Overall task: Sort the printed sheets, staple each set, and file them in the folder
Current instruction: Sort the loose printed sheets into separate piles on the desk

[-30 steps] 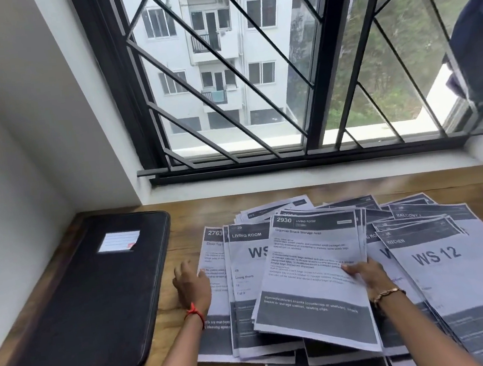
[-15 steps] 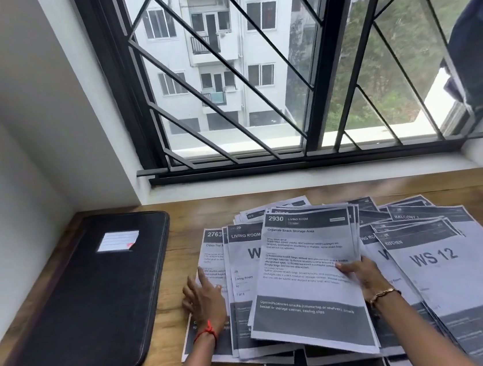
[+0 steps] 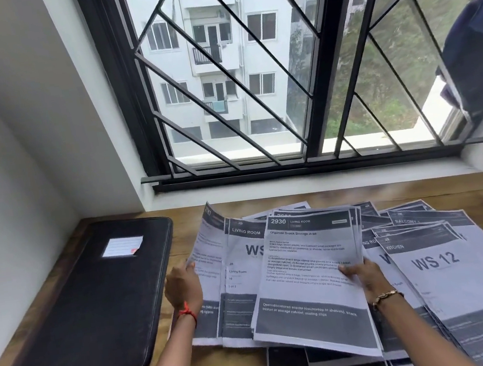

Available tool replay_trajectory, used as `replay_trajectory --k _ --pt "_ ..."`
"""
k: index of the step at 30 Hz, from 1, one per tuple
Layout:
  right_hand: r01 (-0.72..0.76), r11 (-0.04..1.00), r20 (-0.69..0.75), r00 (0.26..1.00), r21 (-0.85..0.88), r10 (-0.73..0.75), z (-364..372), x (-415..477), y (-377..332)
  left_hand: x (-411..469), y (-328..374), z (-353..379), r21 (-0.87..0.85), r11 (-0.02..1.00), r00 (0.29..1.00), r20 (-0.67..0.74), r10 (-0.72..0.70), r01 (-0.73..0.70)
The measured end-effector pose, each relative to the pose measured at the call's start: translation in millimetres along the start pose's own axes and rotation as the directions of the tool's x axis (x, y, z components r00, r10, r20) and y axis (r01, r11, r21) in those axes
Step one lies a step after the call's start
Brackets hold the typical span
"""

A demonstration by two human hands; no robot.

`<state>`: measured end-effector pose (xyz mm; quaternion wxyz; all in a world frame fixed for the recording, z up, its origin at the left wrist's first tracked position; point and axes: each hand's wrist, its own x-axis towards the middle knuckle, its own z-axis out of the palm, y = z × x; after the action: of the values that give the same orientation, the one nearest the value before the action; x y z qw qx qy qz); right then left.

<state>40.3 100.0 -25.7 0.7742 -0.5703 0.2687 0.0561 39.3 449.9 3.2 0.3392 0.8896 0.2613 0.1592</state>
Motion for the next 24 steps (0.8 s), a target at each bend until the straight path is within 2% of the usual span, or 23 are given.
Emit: replay_trajectory --k 5,13,18,21,24 --pt "0.006 1.0 0.002 1.0 0.017 -0.006 6.5 -1.2 -3.2 12.7 27.8 -31.9 -0.065 0.985 0.957 -0.256 0.136 -0.157" --pt "0.011 0.999 0.031 0.999 0.037 -0.012 16.1 -6.0 -10.3 53.6 49.9 -68.2 -0.199 0.97 0.858 -0.513 0.015 -0.136" --pt "0.012 0.999 0.041 0.999 0.029 -0.014 18.8 -5.2 -11.6 54.2 58.3 -73.3 -0.379 0.92 0.857 -0.502 -0.114 -0.1" --pt "0.023 1.0 0.015 1.0 -0.016 -0.022 19.2 -3.1 -12.4 46.5 59.9 -61.8 -0.518 0.854 0.891 -0.409 -0.197 -0.049" --pt "0.021 0.999 0.026 0.999 -0.026 -0.021 20.5 -2.6 -13.4 30.0 60.0 -39.6 -0.564 0.824 0.977 -0.199 -0.074 -0.053"
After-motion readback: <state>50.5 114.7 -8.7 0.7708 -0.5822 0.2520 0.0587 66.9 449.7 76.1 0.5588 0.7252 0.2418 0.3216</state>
